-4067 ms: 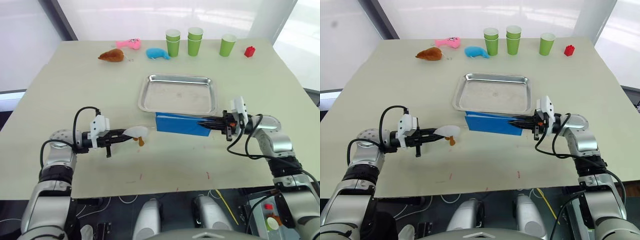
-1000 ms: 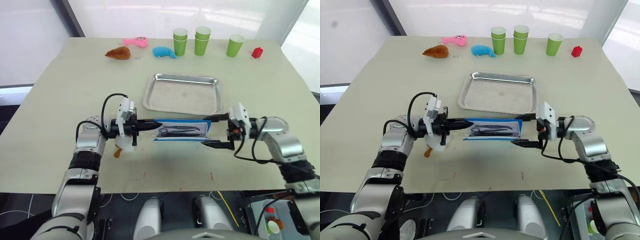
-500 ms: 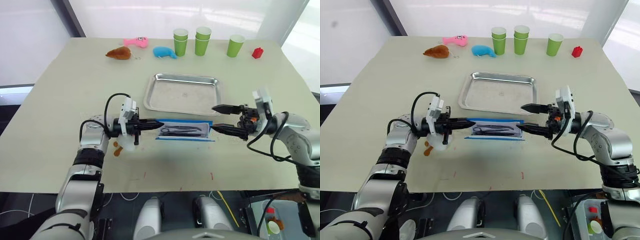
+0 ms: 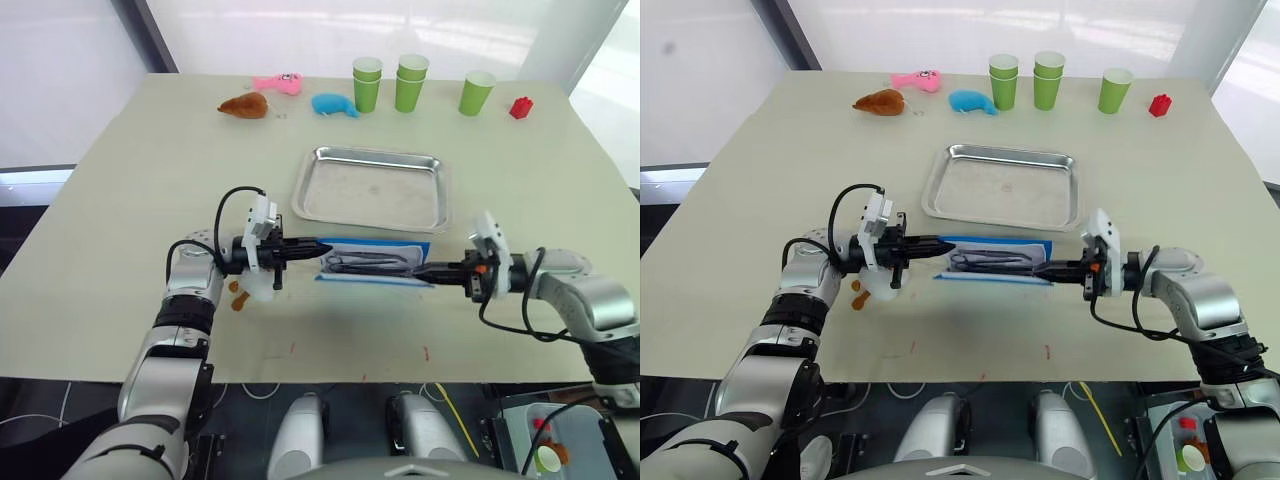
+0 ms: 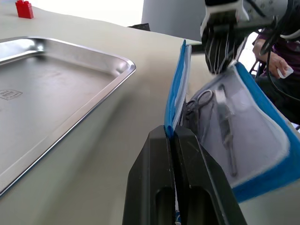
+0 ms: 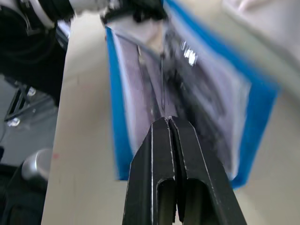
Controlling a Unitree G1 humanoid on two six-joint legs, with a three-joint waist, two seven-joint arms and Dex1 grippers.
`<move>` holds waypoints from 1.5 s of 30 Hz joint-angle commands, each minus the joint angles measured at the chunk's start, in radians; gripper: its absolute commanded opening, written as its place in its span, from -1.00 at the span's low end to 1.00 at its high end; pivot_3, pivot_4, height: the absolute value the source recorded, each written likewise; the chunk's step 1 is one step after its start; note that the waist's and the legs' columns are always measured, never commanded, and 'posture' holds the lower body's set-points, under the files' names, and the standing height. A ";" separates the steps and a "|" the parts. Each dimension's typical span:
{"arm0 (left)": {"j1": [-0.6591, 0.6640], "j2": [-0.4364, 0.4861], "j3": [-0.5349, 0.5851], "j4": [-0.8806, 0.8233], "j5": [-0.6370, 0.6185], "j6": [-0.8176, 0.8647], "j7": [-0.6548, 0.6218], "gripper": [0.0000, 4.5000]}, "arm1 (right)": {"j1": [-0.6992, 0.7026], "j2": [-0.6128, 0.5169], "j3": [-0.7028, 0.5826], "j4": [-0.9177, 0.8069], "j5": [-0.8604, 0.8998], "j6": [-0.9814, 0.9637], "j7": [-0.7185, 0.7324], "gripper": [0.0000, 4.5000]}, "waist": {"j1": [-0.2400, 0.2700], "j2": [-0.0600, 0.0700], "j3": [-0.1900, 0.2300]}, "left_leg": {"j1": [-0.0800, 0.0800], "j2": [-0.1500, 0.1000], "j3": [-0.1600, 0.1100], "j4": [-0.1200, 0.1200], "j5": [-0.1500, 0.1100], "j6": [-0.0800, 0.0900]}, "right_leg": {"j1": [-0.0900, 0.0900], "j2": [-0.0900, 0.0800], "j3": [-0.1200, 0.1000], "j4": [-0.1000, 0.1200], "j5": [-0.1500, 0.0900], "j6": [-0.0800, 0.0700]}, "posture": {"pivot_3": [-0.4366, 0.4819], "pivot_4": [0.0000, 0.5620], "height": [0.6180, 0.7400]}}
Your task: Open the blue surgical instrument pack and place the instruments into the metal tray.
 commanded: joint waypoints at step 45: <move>-0.311 -0.121 -0.092 0.531 0.297 0.421 0.165 -1.00 | 0.150 -0.084 0.124 -0.091 -0.139 -0.071 0.074 -0.98 | 0.002 -0.003 -0.007 | 0.002 -0.001 -0.003 0.001 0.000 0.000 | 0.004 0.000 -0.002 -0.001 0.000 0.000 | -0.05 -0.47 1.00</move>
